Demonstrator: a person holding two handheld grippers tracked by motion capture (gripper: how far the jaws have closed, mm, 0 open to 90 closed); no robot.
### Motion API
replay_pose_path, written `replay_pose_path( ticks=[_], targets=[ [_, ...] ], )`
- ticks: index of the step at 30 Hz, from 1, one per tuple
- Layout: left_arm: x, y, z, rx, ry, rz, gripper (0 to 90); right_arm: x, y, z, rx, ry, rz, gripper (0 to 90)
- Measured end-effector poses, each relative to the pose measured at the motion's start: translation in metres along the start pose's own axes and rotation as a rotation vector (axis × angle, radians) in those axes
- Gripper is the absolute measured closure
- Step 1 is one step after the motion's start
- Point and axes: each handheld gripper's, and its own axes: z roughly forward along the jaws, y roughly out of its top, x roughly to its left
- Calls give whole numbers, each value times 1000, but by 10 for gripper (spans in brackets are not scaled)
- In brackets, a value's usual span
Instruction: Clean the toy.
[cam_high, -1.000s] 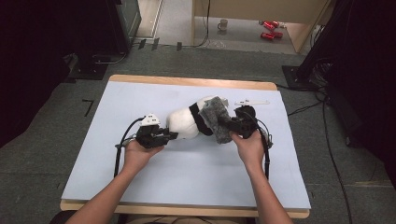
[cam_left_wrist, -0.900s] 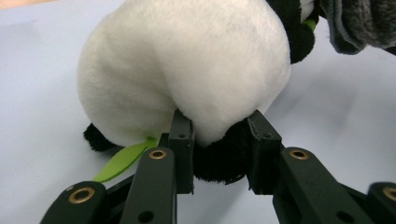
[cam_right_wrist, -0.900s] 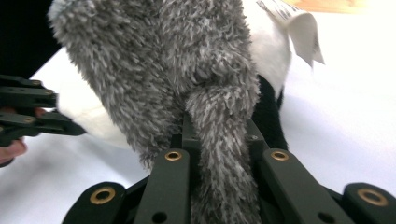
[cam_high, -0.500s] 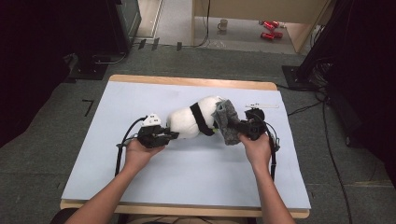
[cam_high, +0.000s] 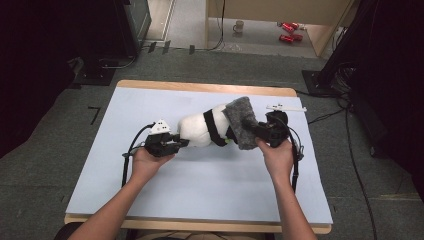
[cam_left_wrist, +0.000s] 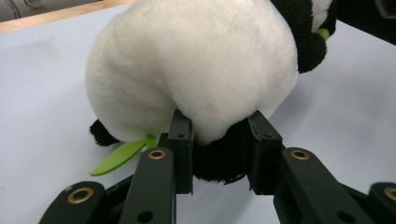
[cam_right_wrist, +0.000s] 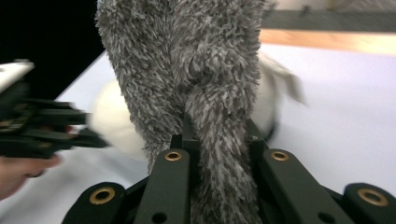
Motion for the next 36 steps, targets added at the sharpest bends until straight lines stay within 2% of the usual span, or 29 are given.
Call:
replay_pose_path(
  ticks=[4, 8, 12, 16, 19, 25, 29, 32, 34, 36],
  targets=[
    [-3, -2, 1, -1, -10, 4, 679, 27, 3, 8, 12, 34, -70, 790],
    [-6, -3, 1, -2, -24, 18, 672, 40, -1, 25, 54, 41, -106, 786],
    [-7, -6, 2, 1, -31, 10, 667, 39, -7, 44, 100, 34, -102, 787],
    [-9, -8, 3, 6, -36, 4, 661, 38, -10, 52, 119, 4, -125, 786],
    [-9, -9, 4, 5, -42, 0, 637, 34, -9, 53, 133, 2, -124, 786],
    [-11, -8, 3, 7, -46, 16, 547, 29, -12, 51, 147, 3, -117, 785],
    [-8, -7, -3, 14, -99, 21, 505, 25, -14, 48, 154, -9, -115, 785],
    [-5, -4, -9, 21, -119, 45, 491, 20, -16, 46, 162, -7, -105, 785],
    [-1, -3, -15, 1, -130, 52, 479, 19, -17, 44, 167, -12, -102, 785],
    [5, -1, -22, -25, -129, 38, 479, 17, -18, 43, 178, -20, -105, 785]
  ],
)
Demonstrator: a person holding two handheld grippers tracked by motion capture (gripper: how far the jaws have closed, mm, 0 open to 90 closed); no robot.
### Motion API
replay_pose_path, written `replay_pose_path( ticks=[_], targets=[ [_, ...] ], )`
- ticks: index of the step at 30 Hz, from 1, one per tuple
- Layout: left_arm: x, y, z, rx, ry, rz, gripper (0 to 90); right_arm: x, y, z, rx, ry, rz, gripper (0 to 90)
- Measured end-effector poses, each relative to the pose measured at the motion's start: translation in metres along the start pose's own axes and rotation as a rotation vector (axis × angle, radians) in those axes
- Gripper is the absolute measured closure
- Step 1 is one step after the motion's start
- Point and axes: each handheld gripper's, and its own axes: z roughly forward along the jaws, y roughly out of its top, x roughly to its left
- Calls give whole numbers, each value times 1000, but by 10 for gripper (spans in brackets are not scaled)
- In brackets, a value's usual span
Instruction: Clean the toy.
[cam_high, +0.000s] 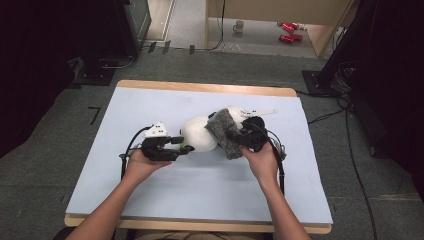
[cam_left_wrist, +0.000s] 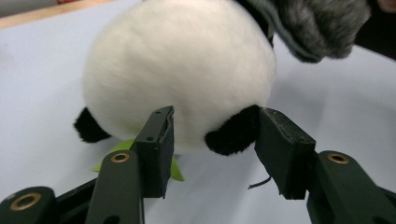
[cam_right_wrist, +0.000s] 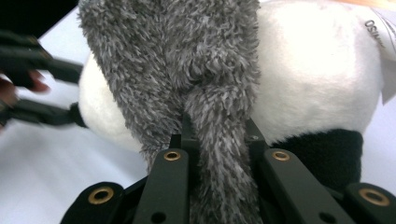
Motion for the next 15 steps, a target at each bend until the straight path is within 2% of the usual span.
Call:
replay_pose_path(
  ticks=[2, 6, 8, 15],
  targets=[
    [8, 1, -8, -21, -6, -25, 472, -2, -2, -2, 10, -20, -2, 784],
    [23, 2, -14, -30, 1, -49, 472, -11, -7, -6, 18, -19, 18, 784],
    [27, 3, -9, -18, -6, -53, 465, -14, -9, -9, 26, -28, 25, 783],
    [25, 8, 19, 34, -55, -16, 441, -27, -17, -16, 40, -63, 57, 782]
  ],
)
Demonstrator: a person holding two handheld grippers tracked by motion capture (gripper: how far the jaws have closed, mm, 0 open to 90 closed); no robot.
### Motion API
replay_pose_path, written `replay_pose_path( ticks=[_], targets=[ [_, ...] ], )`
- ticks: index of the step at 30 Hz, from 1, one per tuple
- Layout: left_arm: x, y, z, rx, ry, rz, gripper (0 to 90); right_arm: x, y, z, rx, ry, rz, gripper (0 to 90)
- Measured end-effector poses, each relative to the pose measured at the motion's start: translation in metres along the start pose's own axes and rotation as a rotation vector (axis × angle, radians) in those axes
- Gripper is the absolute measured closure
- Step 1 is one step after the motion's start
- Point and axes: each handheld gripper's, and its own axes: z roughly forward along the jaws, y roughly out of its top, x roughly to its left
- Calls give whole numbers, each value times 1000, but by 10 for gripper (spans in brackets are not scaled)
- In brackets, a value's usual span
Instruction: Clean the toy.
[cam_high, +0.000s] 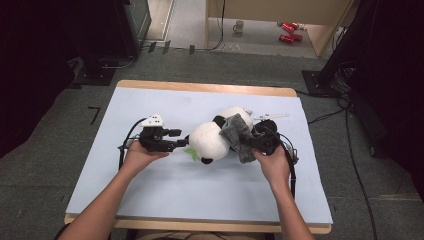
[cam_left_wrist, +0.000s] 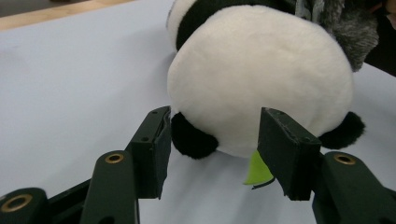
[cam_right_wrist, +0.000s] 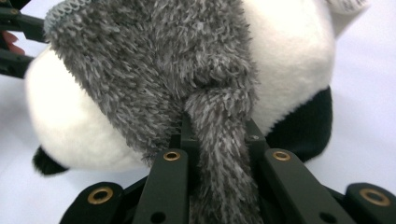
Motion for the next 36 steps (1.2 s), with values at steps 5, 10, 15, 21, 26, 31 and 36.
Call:
replay_pose_path(
  ticks=[5, 10, 15, 21, 26, 31, 36],
  targets=[
    [0, 1, 19, 13, -71, 13, 426, -8, -5, -1, 2, -24, 20, 782],
    [-3, 1, 31, 29, -150, 46, 389, -14, -10, 1, -11, -20, 52, 785],
    [-5, 0, 41, 56, -217, 41, 393, -12, -13, 8, -15, -20, 53, 790],
    [-9, -1, 46, 77, -243, 50, 495, -9, -13, 13, -14, -29, 49, 791],
    [-16, 3, 45, 93, -188, 97, 711, -7, -12, 14, -22, -37, 40, 792],
    [-24, 8, 32, 6, -73, 132, 819, -6, -8, 12, -56, -34, 36, 791],
    [-23, 14, 11, -71, -22, 120, 832, -5, -2, 11, -108, -15, 35, 790]
  ],
)
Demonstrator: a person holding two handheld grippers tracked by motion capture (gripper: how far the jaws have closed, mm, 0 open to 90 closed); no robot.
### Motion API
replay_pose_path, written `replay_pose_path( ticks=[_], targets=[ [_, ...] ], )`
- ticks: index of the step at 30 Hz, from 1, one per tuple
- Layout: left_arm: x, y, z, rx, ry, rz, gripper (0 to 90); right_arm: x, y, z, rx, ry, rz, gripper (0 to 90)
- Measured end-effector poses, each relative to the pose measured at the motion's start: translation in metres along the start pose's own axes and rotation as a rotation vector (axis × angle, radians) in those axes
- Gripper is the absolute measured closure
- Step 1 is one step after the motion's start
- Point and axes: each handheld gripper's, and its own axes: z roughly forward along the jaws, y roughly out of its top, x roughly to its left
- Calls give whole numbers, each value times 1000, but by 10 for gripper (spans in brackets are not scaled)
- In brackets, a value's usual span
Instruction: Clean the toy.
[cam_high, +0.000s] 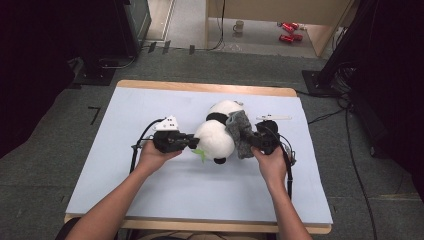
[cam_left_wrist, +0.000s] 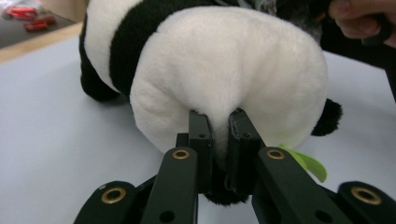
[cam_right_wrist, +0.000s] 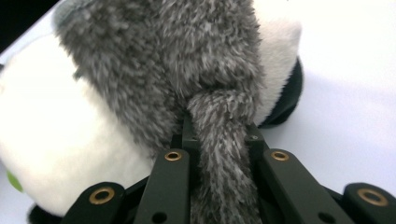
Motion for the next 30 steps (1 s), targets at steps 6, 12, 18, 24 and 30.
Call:
replay_pose_path(
  ticks=[6, 12, 18, 24, 30],
  targets=[
    [5, -5, -13, 12, 40, -26, 832, 7, 7, 1, -22, 10, -17, 788],
    [3, -15, -2, 67, 3, -44, 827, 26, 16, -11, -57, 45, -42, 788],
    [-2, -18, 3, 86, -6, -36, 817, 54, 16, -9, -40, 90, -97, 788],
    [-3, -18, 2, 94, 5, -57, 809, 79, 11, -8, -23, 152, -129, 789],
    [-3, -18, 3, 94, 3, -96, 807, 98, -2, 8, 29, 168, -160, 791]
  ],
)
